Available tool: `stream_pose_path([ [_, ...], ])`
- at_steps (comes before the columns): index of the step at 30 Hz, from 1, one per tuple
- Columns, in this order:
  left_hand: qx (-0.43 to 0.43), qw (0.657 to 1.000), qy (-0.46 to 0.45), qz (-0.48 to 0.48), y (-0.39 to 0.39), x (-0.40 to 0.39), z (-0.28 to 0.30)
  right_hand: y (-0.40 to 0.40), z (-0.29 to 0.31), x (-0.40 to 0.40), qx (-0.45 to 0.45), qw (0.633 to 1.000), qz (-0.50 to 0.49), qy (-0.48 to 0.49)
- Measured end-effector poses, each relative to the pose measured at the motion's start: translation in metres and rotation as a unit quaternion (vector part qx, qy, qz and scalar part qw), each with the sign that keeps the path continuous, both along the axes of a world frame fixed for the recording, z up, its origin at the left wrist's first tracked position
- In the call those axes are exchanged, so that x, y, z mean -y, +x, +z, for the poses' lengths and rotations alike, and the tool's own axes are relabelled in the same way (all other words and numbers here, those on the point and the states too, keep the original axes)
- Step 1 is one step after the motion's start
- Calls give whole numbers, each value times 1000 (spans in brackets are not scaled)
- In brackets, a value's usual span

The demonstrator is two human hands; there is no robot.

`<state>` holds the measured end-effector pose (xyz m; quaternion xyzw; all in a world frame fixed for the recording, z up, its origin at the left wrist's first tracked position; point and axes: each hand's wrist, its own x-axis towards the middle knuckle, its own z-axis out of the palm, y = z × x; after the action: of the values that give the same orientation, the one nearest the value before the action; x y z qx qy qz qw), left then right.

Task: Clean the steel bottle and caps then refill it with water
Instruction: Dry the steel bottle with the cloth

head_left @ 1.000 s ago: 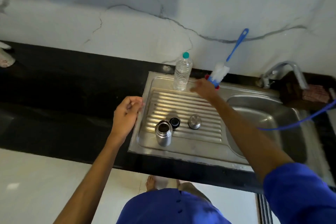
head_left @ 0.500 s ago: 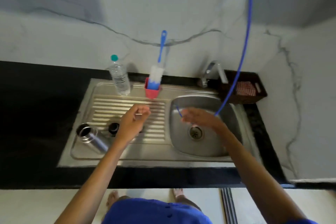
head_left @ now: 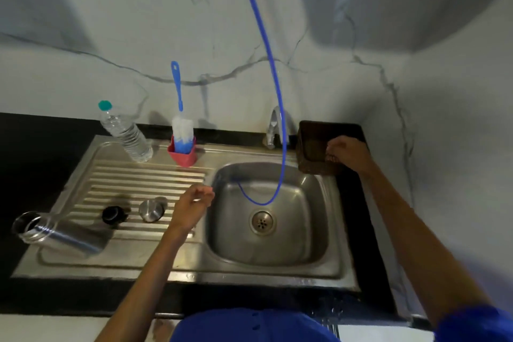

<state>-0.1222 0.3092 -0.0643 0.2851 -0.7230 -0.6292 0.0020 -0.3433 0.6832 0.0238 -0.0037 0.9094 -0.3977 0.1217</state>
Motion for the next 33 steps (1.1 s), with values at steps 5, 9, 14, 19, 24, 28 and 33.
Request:
stream_pose_path([
  [5,12,999,9,39,-7,12,-3,-81,-52,-9,45,992,13,114],
  [9,26,999,-6,41,-2,16,9,-107,-118,-34,87,960,22,266],
  [14,47,998,-8,37,17,29,11,-100,-119,-18,88,949,15,301],
  [19,71,997,-8,27,37,31,7,-113,-129,-12,28,938,28,345],
  [24,90,994,24,47,59,43,-2,-110,-116,-1,37,950,-36,307],
  [28,65,996,43,50,70,52,-7,-94,-93,-8,36,979,-155,127],
  [33,69,997,41,22,61,66,-25,-51,-41,-10,92,916,-231,-314],
])
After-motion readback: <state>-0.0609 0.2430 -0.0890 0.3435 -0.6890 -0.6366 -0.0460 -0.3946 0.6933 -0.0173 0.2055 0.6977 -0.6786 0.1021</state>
